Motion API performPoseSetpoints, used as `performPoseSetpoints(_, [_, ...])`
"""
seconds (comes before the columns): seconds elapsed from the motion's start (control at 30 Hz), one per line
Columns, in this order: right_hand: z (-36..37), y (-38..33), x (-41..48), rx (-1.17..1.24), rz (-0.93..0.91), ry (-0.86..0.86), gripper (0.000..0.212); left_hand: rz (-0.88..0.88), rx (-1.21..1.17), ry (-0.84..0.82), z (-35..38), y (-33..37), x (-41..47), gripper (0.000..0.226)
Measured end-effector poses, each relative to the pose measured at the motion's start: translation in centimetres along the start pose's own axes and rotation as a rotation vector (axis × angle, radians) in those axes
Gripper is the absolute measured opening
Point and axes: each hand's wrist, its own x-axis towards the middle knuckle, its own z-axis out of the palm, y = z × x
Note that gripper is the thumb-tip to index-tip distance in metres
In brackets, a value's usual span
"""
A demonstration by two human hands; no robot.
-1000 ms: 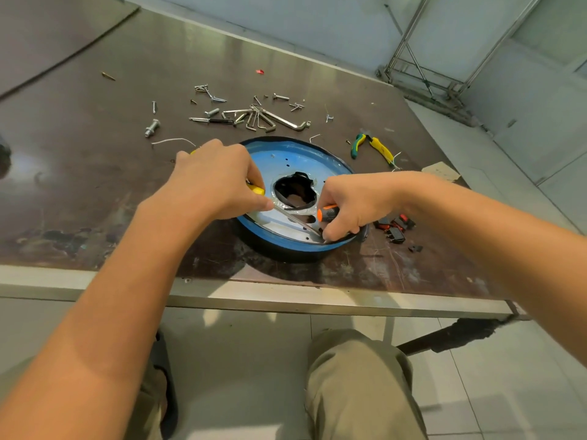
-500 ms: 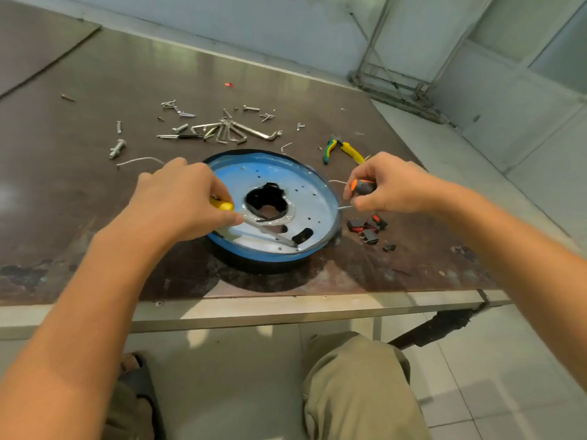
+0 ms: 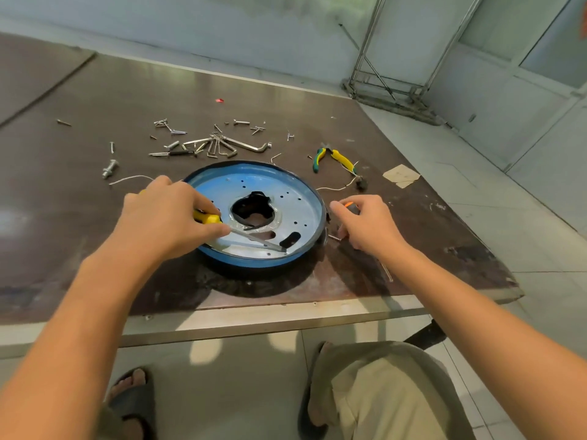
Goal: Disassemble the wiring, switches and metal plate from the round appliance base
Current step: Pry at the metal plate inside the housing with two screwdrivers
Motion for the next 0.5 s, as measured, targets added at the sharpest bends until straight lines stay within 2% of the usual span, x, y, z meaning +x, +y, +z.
performPoseSetpoints(0.1, [0.7, -2.2, -1.1, 0.122, 0.105, -0.173, 0.045, 0.028, 0.001, 0.026, 0.2, -0.1, -0.4, 0.045])
performPoseSetpoints(0.2, [1.5, -3.8, -1.5, 0.059, 0.146, -0.278, 0.035, 0.054, 0.0, 0.063, 0.0, -0.2, -0.7, 0.047])
performPoseSetpoints(0.33, [1.7, -4.2, -0.8, 0.025, 0.128, -0.292, 0.032, 0.083, -0.06, 0.074, -0.4, -0.7, -1.3, 0.057])
performPoseSetpoints(0.5, [1.8, -3.7, 1.1, -0.079, 0.041, -0.311, 0.045, 0.124, -0.1, 0.175, -1.4, -2.0, -1.7, 0.041])
